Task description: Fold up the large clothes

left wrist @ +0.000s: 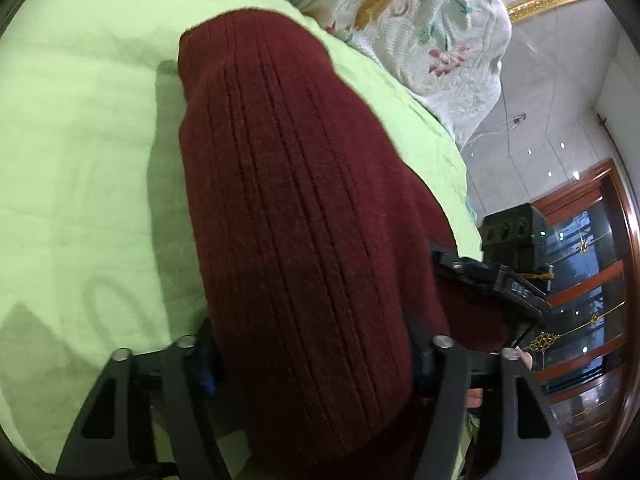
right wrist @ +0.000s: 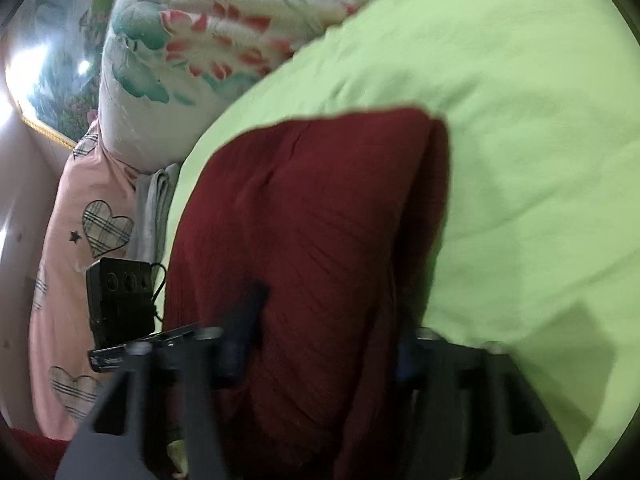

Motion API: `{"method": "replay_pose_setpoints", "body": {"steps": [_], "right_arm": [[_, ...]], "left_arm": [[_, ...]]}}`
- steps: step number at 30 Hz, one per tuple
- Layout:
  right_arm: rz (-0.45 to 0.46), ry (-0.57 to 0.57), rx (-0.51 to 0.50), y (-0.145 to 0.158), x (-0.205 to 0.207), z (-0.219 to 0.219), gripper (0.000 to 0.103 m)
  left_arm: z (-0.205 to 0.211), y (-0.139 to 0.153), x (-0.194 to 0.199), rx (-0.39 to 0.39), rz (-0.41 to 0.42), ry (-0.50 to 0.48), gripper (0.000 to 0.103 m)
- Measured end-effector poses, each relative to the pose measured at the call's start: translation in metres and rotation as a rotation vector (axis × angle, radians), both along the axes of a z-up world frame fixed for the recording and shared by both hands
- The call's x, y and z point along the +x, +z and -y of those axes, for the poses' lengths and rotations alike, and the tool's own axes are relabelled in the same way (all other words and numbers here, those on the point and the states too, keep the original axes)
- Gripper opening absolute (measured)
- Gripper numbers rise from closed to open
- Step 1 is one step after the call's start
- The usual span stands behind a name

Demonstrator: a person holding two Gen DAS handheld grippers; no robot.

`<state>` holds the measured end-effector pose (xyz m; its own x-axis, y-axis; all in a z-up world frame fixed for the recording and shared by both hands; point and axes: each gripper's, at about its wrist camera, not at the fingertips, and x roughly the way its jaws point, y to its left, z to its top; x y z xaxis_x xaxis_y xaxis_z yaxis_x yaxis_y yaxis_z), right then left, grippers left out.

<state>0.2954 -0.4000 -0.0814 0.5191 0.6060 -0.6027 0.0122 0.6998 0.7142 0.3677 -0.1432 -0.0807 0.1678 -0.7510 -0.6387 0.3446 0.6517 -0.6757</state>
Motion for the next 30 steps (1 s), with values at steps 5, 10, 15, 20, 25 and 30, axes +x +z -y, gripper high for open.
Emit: {"method": "replay_pose_setpoints", "body": {"steps": [5, 10, 15, 20, 25, 30], "right_arm": [[0.031, -0.010, -0.017, 0.018, -0.011, -0.014, 0.035], [0.062, 0.049, -0.003, 0.036, -0.023, -0.057, 0.034], [0.116, 0.152, 0.062, 0.044, -0.031, -0.121, 0.033], [0.113, 0.233, 0.102, 0.033, -0.029, -0.179, 0.033], [0.044, 0.242, 0.089, 0.005, -0.024, -0.208, 0.037], [0.026, 0.210, 0.064, 0.001, -0.027, -0.206, 0.049]], "left_arm": [[-0.012, 0.017, -0.013, -0.026, 0.033, 0.013, 0.053], [-0.060, 0.048, -0.043, -0.043, 0.098, 0.043, 0.052], [-0.129, 0.067, -0.074, -0.016, 0.137, 0.100, 0.052], [-0.194, 0.063, -0.097, 0.019, 0.137, 0.165, 0.053], [-0.230, 0.022, -0.103, 0.000, 0.042, 0.260, 0.060], [-0.232, 0.014, -0.108, -0.018, 0.045, 0.306, 0.071]]}}
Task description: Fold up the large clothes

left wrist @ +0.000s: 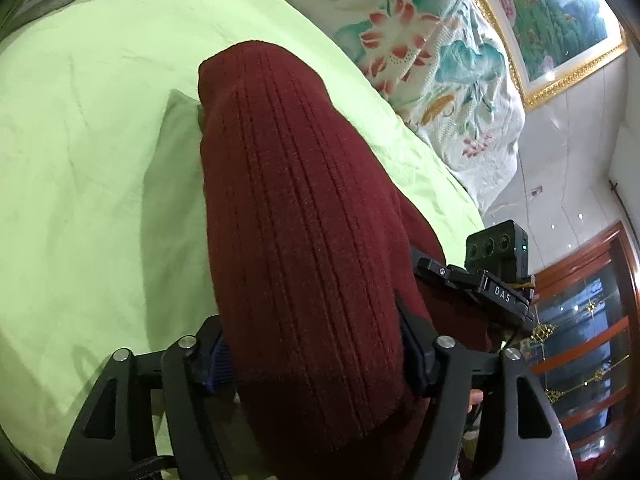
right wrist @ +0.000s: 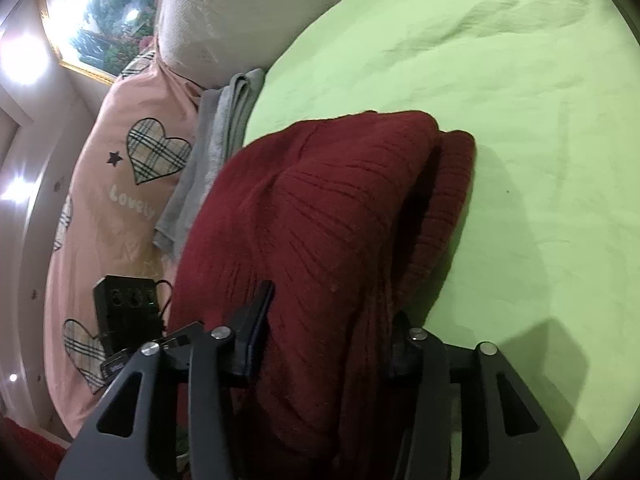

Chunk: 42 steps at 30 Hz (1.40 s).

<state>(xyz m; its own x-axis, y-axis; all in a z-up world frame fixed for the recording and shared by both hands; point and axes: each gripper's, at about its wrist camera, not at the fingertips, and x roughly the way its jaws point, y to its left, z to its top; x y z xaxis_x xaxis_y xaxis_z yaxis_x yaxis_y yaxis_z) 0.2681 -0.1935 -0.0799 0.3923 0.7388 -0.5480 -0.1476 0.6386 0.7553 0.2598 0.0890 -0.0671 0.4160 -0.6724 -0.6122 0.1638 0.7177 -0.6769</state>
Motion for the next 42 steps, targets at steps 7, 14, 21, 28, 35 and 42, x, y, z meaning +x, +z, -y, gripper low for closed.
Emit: {"method": "replay_pose_setpoints", "body": {"steps": [7, 14, 21, 28, 35, 42], "right_arm": [[-0.021, -0.061, -0.048, 0.011, -0.009, 0.008, 0.062], [0.043, -0.190, -0.086, 0.039, -0.046, 0.045, 0.063], [0.117, -0.221, -0.100, 0.063, -0.088, 0.042, 0.063], [0.075, -0.179, -0.136, 0.045, -0.108, 0.028, 0.064], [0.052, -0.169, -0.132, 0.034, -0.102, 0.018, 0.064], [0.101, -0.158, -0.146, 0.041, -0.099, 0.012, 0.011]], "left_arm": [[-0.004, 0.013, -0.017, 0.068, 0.027, 0.033, 0.072], [-0.025, 0.040, -0.068, 0.152, 0.120, 0.055, 0.072], [-0.021, 0.048, -0.124, 0.282, 0.185, 0.027, 0.072], [0.006, 0.032, -0.143, 0.443, 0.215, -0.006, 0.073], [0.031, 0.026, -0.145, 0.687, 0.304, 0.073, 0.068], [0.069, 0.030, -0.165, 0.909, 0.492, -0.007, 0.023]]}}
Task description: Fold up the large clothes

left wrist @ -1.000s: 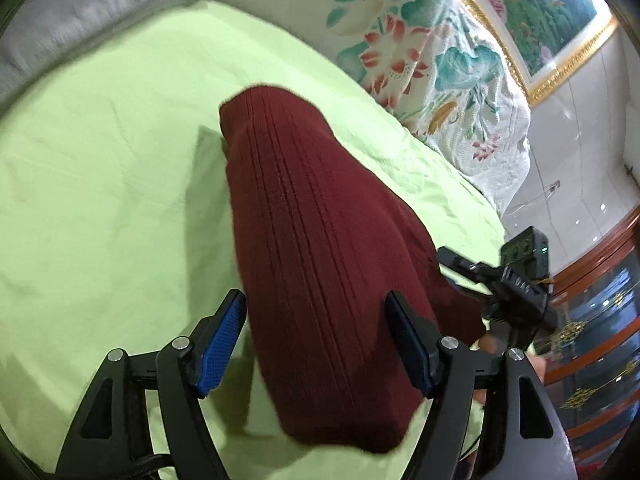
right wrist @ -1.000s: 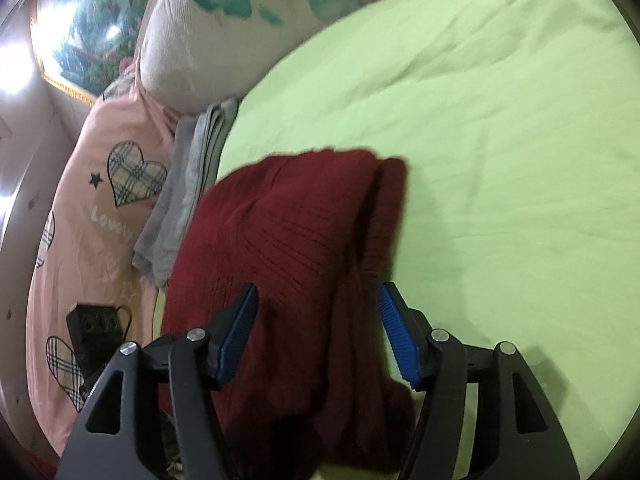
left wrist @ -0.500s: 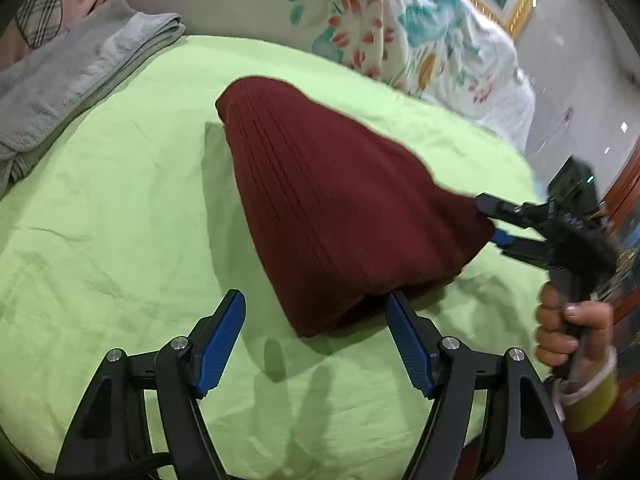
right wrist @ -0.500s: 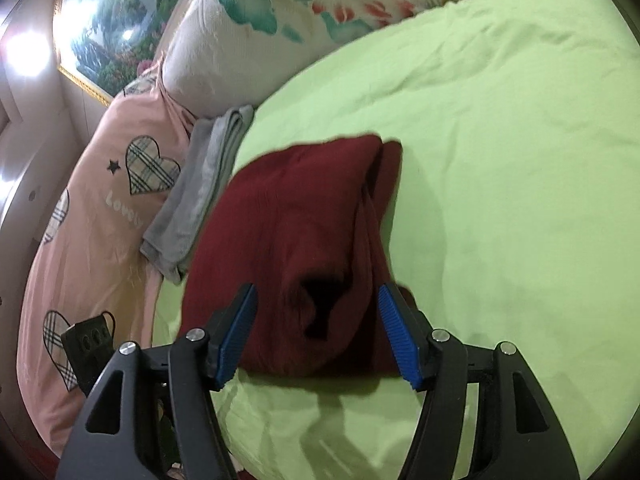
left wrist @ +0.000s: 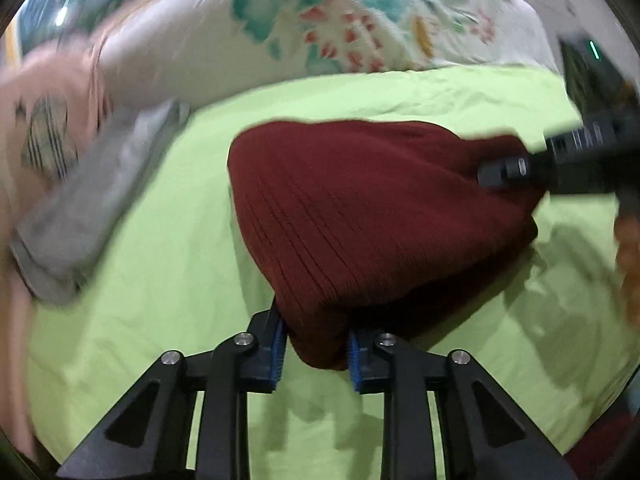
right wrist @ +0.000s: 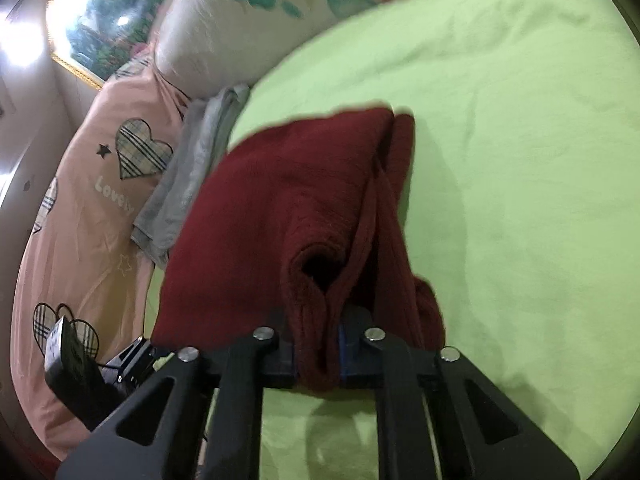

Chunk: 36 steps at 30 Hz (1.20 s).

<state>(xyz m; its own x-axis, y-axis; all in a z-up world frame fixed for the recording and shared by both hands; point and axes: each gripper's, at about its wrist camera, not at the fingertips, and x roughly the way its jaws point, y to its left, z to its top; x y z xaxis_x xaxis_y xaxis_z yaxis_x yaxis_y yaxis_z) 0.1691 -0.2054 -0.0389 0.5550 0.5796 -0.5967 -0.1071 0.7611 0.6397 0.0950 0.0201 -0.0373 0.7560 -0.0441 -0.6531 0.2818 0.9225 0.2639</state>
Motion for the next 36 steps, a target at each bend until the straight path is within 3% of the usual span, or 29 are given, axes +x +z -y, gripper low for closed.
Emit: {"method": "replay_pose_setpoints", "body": {"steps": [3, 7, 10, 15, 17, 19, 23, 26, 28, 30, 34, 36], "right_arm": [[0.037, -0.028, -0.020, 0.007, -0.006, 0.014, 0.011], [-0.056, -0.036, -0.030, -0.022, 0.000, 0.018, 0.011], [-0.073, -0.033, 0.001, -0.029, -0.001, 0.013, 0.014], [-0.036, -0.078, -0.016, -0.005, -0.009, 0.026, 0.038], [0.001, -0.112, -0.026, 0.011, -0.015, 0.034, 0.039], [0.052, -0.138, -0.014, 0.028, -0.018, 0.041, 0.039], [0.099, -0.085, -0.031, 0.051, 0.003, 0.017, 0.039], [0.128, -0.011, -0.052, 0.063, 0.033, -0.022, 0.038], [0.120, 0.044, -0.048, 0.062, 0.056, -0.047, 0.038], [0.102, 0.064, -0.096, 0.055, 0.074, -0.063, 0.037], [0.010, 0.029, -0.143, 0.017, 0.094, -0.062, 0.036], [-0.009, -0.001, -0.125, 0.000, 0.099, -0.051, 0.017]], "left_arm": [[0.013, -0.002, -0.009, 0.089, 0.040, -0.043, 0.022], [0.021, -0.018, -0.011, 0.134, 0.023, -0.055, 0.023], [0.002, -0.011, -0.008, 0.014, -0.048, -0.059, 0.028], [-0.044, 0.011, -0.012, -0.234, -0.160, -0.135, 0.032], [-0.061, 0.023, -0.013, -0.315, -0.161, -0.157, 0.032], [-0.079, 0.040, -0.005, -0.445, -0.161, -0.172, 0.030], [-0.087, 0.064, 0.033, -0.638, -0.149, -0.214, 0.029], [-0.076, 0.067, 0.066, -0.688, -0.161, -0.249, 0.028], [-0.066, 0.057, 0.084, -0.721, -0.224, -0.279, 0.028], [-0.052, 0.037, 0.097, -0.702, -0.308, -0.304, 0.025], [-0.035, 0.003, 0.104, -0.647, -0.365, -0.296, 0.006], [-0.035, -0.006, 0.110, -0.685, -0.381, -0.296, 0.002]]}}
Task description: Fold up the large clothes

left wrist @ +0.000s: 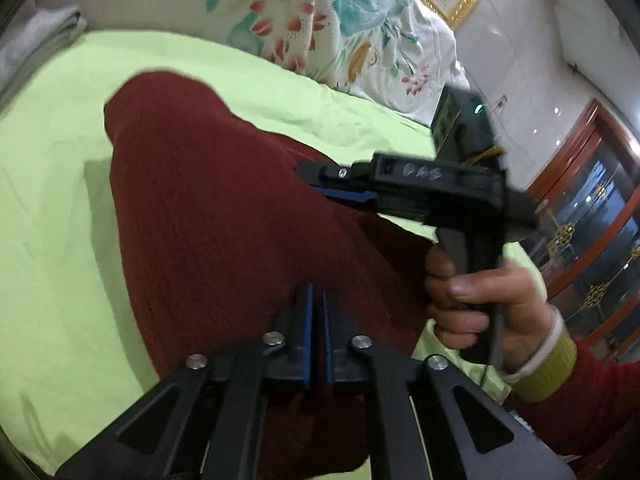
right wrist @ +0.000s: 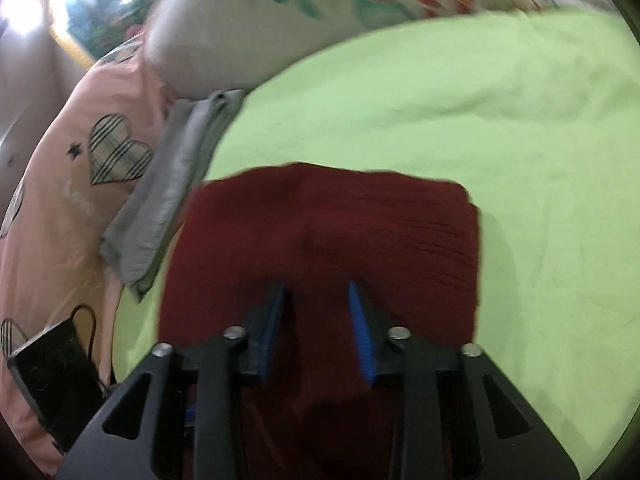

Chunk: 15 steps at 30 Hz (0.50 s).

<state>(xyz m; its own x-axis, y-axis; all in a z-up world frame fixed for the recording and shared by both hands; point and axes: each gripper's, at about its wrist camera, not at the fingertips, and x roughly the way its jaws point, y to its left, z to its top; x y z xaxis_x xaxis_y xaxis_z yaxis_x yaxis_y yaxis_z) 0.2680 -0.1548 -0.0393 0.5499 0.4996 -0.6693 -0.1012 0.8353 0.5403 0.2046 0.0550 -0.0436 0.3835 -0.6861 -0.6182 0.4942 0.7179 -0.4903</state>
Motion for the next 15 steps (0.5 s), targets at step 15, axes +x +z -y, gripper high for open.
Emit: {"method": "replay_pose_setpoints", "body": {"steps": [15], "right_arm": [[0.047, 0.072, 0.020, 0.018, 0.008, -0.012, 0.005]], "left_arm": [[0.001, -0.009, 0.005, -0.038, -0.030, 0.059, 0.000]]}}
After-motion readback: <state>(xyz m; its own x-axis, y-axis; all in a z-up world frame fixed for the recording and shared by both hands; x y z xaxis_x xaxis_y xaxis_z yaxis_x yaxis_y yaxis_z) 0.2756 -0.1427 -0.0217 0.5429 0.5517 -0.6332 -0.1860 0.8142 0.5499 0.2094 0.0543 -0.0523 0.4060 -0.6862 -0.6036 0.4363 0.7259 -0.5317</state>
